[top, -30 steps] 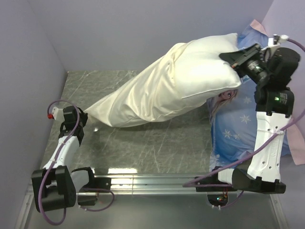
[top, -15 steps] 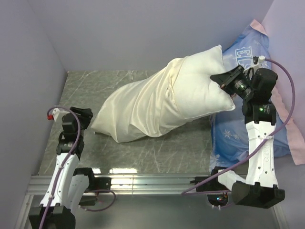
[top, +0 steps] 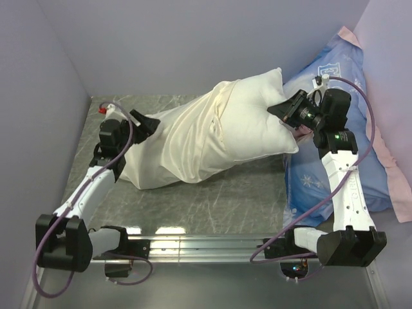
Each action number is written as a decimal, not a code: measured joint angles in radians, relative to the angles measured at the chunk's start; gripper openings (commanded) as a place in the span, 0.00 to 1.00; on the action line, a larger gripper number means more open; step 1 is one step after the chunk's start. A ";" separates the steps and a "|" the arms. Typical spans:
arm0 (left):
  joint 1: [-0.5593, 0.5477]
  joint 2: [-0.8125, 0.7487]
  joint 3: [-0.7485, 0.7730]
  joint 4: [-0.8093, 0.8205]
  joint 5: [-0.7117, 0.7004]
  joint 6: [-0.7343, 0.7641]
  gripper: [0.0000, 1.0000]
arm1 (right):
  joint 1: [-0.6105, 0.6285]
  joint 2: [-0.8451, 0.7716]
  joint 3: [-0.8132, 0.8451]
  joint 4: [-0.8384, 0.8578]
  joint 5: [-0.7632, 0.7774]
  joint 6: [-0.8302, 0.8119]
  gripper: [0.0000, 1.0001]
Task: Remove the pillowcase from the pillow
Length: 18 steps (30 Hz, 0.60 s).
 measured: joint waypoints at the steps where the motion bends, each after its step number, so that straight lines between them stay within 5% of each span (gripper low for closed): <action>1: 0.000 0.026 0.033 0.017 0.018 0.019 0.84 | 0.000 0.003 0.000 -0.006 0.006 -0.009 0.00; 7: 0.001 0.273 0.342 0.042 0.170 0.101 0.90 | 0.003 0.041 0.015 -0.031 0.037 -0.049 0.00; 18: -0.077 0.486 0.626 -0.127 0.381 0.346 0.88 | 0.024 0.053 0.023 -0.041 0.058 -0.071 0.00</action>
